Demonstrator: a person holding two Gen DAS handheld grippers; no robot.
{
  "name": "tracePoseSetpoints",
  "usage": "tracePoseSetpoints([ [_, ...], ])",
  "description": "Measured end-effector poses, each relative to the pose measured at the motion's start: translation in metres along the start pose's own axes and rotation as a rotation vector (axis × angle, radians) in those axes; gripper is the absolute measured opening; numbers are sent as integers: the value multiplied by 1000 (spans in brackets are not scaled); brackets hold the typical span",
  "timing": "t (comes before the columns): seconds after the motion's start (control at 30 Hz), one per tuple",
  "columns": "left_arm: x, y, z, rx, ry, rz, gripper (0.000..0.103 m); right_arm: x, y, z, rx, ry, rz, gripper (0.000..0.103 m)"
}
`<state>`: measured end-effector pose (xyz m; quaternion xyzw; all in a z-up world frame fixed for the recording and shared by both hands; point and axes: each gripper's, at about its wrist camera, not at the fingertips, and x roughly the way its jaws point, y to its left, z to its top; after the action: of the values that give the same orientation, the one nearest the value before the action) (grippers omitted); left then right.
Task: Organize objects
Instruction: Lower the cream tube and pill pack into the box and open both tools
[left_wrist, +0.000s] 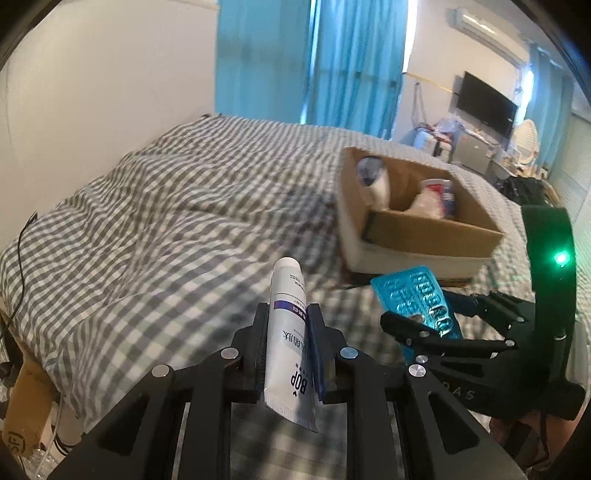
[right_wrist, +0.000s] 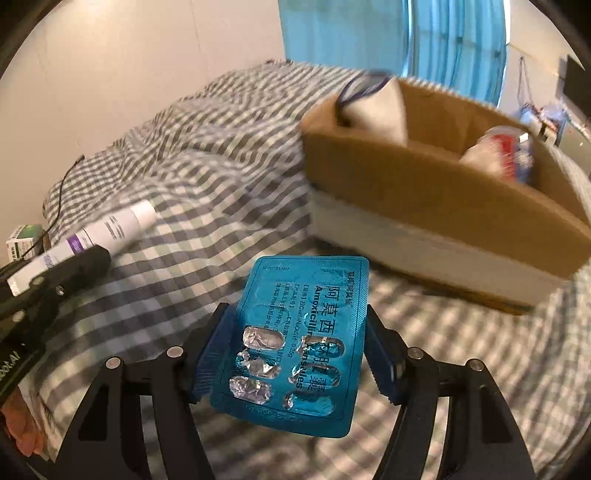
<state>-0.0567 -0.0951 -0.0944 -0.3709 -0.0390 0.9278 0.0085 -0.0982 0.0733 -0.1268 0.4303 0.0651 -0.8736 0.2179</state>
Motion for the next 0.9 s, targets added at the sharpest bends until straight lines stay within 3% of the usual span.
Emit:
tracePoseSetpoints([
  [0.47,-47,-80,44,110,-110,-124,20,-124,-59,2,34,-203,-92,68],
  [0.7,-31,-117,87,171,-160,-163,20,-158,-86,36,19,-273,-110,68],
  [0.9,2,-131,124,186,-166,-165,20,-159,-110,75,19,-307,-127,68],
])
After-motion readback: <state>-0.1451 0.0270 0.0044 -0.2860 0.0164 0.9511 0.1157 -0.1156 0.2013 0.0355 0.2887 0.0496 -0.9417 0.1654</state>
